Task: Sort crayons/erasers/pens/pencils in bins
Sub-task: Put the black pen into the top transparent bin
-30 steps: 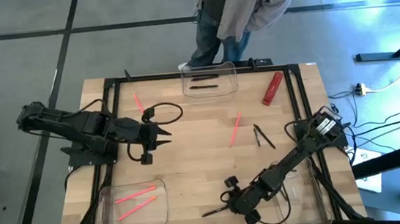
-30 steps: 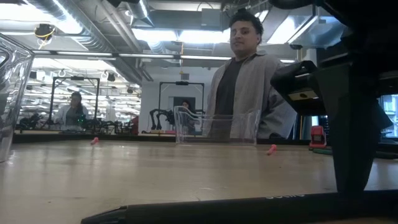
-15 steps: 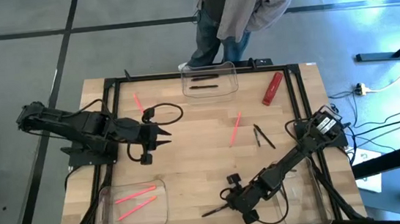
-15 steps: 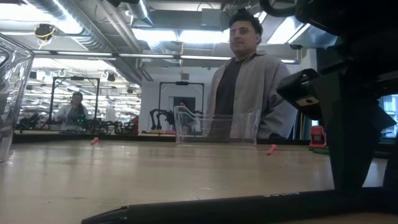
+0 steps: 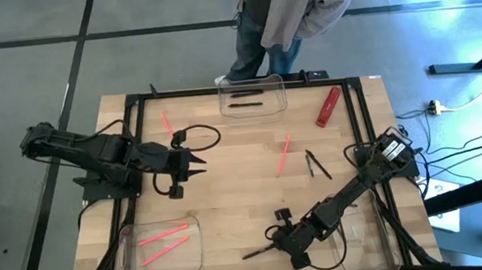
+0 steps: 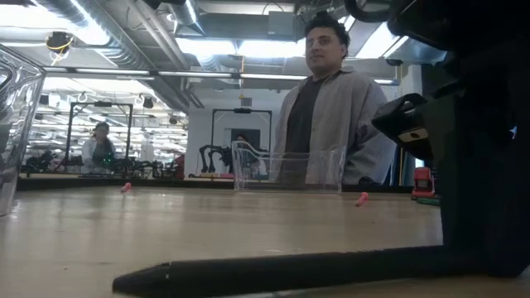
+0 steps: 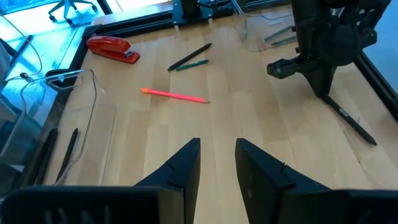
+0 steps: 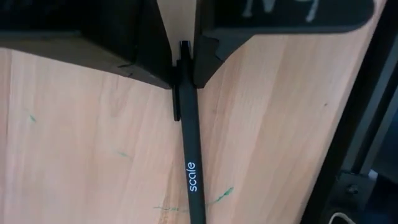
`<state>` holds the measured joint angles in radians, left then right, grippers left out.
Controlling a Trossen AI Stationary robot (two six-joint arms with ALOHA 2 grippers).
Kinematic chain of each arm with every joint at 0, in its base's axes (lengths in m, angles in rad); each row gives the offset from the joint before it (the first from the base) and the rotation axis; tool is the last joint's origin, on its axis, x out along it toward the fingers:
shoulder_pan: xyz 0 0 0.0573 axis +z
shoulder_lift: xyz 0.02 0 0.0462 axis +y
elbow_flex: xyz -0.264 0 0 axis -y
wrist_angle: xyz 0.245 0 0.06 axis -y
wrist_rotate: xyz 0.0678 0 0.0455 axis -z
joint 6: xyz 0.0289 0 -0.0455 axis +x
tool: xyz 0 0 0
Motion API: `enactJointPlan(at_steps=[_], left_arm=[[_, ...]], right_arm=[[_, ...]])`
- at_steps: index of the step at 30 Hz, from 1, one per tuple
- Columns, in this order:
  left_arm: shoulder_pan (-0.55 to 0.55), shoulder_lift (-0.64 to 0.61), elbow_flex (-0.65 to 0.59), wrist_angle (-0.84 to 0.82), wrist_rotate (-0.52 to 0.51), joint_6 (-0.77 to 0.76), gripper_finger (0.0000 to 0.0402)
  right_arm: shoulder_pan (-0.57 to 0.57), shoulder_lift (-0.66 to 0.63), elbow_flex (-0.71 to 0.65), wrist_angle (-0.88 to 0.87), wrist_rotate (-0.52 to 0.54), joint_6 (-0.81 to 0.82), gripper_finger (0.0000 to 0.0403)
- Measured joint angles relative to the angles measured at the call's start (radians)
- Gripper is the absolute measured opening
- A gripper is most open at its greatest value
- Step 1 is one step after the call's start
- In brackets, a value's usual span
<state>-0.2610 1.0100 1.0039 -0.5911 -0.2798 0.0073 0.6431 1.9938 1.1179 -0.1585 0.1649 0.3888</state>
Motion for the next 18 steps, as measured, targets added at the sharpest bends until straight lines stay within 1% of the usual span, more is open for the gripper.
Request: enactJointPlan(at_steps=[5,10,14,18], left_arm=[[-0.019,0.000,0.000,0.000,0.001,0.001,0.0094],[-0.040,0.000,0.000,0.000,0.001,0.001,0.0094],[-0.054,0.000,0.000,0.000,0.001,0.001,0.0094],[-0.067,0.000,0.000,-0.003,0.000,0.001,0.0094]], right_arm=[[-0.007,0.001,-0.001,0.002,-0.001,0.103,0.0051],[-0.009,0.002,-0.003,0.043,0.044,0.108,0.0050],[-0.025,0.005,-0.004,0.098,0.051,0.115,0.0048],[-0.048,0.005,-0.004,0.105,0.059,0.161,0.0046]])
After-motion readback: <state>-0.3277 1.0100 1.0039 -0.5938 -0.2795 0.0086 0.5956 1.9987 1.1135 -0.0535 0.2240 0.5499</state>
